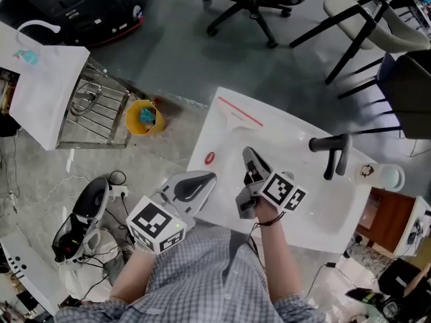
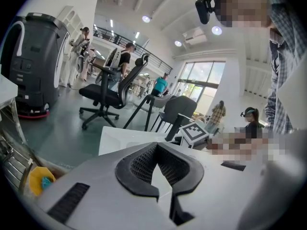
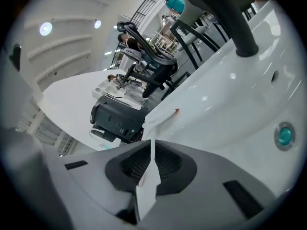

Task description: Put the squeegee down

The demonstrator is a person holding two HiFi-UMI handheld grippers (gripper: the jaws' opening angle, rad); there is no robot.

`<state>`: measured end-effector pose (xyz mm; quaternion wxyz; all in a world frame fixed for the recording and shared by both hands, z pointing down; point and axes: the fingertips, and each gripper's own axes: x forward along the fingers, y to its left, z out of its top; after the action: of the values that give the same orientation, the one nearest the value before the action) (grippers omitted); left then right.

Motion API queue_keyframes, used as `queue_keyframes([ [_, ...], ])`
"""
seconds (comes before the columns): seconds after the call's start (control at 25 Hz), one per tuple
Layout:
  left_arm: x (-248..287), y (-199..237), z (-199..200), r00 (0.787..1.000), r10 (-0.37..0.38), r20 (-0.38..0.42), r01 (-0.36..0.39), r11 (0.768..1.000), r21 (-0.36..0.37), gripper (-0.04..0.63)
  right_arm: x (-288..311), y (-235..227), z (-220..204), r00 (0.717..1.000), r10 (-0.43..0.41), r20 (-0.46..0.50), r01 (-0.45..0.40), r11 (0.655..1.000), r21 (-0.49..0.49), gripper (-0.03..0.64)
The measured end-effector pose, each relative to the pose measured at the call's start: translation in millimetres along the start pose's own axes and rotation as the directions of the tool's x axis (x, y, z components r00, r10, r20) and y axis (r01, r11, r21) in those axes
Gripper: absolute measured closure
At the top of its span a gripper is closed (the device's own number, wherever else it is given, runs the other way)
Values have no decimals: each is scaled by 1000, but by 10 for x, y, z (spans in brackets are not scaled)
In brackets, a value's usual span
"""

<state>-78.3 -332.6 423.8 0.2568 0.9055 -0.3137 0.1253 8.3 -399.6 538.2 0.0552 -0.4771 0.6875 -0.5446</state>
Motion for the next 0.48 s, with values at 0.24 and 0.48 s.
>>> queue_keyframes([
  [0.24, 98, -308, -23, 1000, -16, 3, 16, 1000, 19, 591, -513, 24, 157, 999, 22, 40, -15, 986, -169, 607],
  [0.48, 178, -620, 17, 999, -33, 16, 32, 998, 49, 591, -1068, 43, 269, 997, 6, 77, 17, 953, -302, 607],
])
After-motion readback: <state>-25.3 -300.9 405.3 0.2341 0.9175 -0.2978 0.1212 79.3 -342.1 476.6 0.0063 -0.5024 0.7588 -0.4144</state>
